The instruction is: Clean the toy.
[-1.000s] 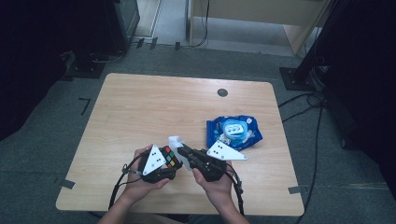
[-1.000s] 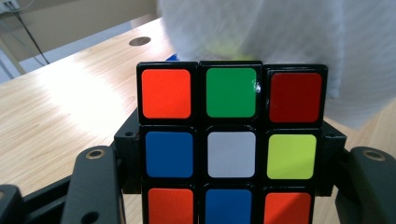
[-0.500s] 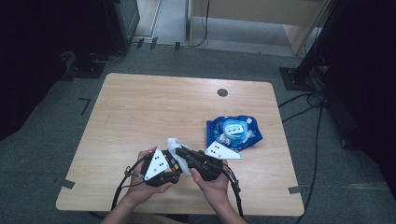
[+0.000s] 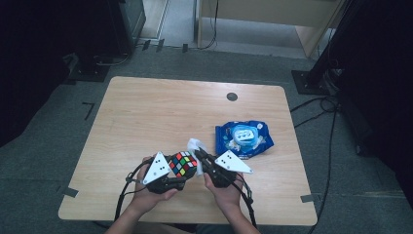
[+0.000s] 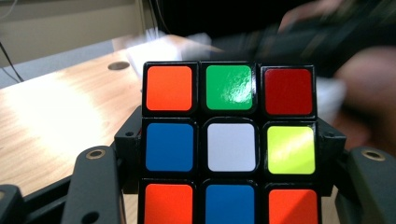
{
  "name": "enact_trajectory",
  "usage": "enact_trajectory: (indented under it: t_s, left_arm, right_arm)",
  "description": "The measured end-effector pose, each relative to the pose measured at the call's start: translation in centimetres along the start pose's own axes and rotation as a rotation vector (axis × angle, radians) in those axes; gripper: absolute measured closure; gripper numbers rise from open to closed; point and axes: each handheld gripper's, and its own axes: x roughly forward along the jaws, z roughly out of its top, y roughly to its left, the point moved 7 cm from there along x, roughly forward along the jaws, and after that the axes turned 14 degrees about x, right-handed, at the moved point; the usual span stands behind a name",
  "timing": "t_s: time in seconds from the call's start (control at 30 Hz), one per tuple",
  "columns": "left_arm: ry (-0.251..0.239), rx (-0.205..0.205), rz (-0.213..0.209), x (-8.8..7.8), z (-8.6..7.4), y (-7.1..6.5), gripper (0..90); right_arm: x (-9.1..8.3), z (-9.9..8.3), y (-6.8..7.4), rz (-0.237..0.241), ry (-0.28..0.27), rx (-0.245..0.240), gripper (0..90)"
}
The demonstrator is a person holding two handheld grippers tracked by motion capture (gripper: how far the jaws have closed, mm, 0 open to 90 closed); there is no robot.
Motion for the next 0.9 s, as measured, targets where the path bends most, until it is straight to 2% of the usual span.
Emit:
enact_trajectory:
  t_s: [0.03, 0.07, 0.1, 0.17, 0.23, 0.3, 0.37, 0.43, 0.5, 0.6, 0.73, 0.83, 0.9]
  left_arm:
    - [-0.018, -0.011, 0.000, -0.3, 0.3, 0.3, 34.1]
    - [-0.016, 0.001, 0.016, -0.5, 0.4, 0.6, 34.1]
    - [-0.007, 0.025, 0.043, -0.7, 0.4, 0.9, 34.1]
    - [0.009, 0.040, 0.067, -1.0, 0.1, 1.4, 34.1]
    - [0.016, 0.035, 0.082, -1.1, -0.2, 1.9, 34.1]
    - [0.024, 0.033, 0.090, -1.1, -0.5, 2.2, 34.1]
    - [0.032, 0.044, 0.102, -1.0, -0.7, 2.3, 34.1]
    - [0.049, 0.061, 0.116, -0.9, -1.1, 2.3, 34.1]
    - [0.058, 0.061, 0.119, -0.7, -1.4, 2.3, 34.1]
    - [0.069, 0.070, 0.125, -0.3, -1.7, 2.1, 34.0]
    - [0.087, 0.103, 0.134, 0.2, -2.0, 1.5, 34.0]
    - [0.084, 0.114, 0.124, 0.6, -2.0, 1.0, 34.0]
    - [0.084, 0.136, 0.129, 0.7, -1.9, 0.7, 34.0]
  right_arm:
    - [0.5, -0.8, -0.9, -0.044, 0.053, -0.007, 87.9]
    - [0.9, -1.6, -1.8, -0.071, 0.090, 0.015, 87.9]
    - [1.1, -2.1, -2.6, -0.089, 0.105, 0.058, 87.7]
    - [1.0, -2.1, -3.6, -0.106, 0.116, 0.133, 87.0]
    - [0.7, -1.3, -3.7, -0.098, 0.090, 0.140, 83.1]
    - [0.4, -0.4, -3.4, -0.083, 0.078, 0.150, 72.3]
    - [0.1, 0.3, -2.9, -0.065, 0.085, 0.187, 61.0]
    - [-0.1, 0.9, -2.2, -0.030, 0.076, 0.228, 53.5]
    - [-0.3, 1.3, -1.3, 0.006, 0.080, 0.255, 47.5]
    - [-0.2, 1.5, 0.5, 0.095, 0.106, 0.305, 42.0]
    - [0.0, 1.3, 2.2, 0.163, 0.146, 0.356, 35.3]
    - [0.3, 1.0, 2.6, 0.171, 0.179, 0.384, 30.5]
    - [0.7, 0.5, 2.6, 0.170, 0.211, 0.403, 27.1]
